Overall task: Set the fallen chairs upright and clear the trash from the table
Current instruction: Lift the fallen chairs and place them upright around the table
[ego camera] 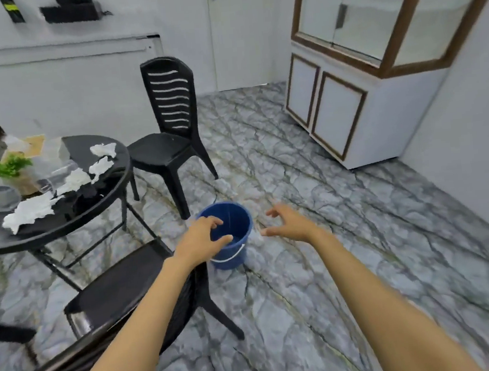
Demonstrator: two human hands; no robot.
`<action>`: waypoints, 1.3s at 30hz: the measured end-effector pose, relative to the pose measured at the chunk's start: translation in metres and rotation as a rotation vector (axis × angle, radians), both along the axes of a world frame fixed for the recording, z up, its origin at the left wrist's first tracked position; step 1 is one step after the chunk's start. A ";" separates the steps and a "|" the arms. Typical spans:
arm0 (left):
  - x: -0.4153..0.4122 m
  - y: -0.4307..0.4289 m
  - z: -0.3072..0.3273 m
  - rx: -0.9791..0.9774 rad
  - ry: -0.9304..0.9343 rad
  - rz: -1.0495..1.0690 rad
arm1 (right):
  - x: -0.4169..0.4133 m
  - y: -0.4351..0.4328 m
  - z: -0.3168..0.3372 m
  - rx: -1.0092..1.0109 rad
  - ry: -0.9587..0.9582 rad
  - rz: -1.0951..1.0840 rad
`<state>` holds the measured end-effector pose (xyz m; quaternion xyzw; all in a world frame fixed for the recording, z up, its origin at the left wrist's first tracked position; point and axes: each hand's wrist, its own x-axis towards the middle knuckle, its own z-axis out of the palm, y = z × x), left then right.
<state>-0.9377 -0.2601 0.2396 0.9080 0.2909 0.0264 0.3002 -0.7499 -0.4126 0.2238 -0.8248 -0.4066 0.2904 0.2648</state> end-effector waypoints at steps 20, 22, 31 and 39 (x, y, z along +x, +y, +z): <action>0.355 0.034 -0.047 -0.113 0.302 -0.019 | 0.336 0.036 -0.025 -0.267 -0.115 0.217; 0.384 0.052 -0.050 -0.117 0.305 0.009 | 0.365 0.058 -0.031 -0.266 -0.101 0.242; 0.548 0.186 -0.061 -0.131 0.272 0.132 | 0.539 0.193 -0.035 -0.230 -0.063 0.275; 0.678 0.310 -0.048 -0.107 0.266 0.222 | 0.690 0.331 -0.023 -0.201 -0.029 0.311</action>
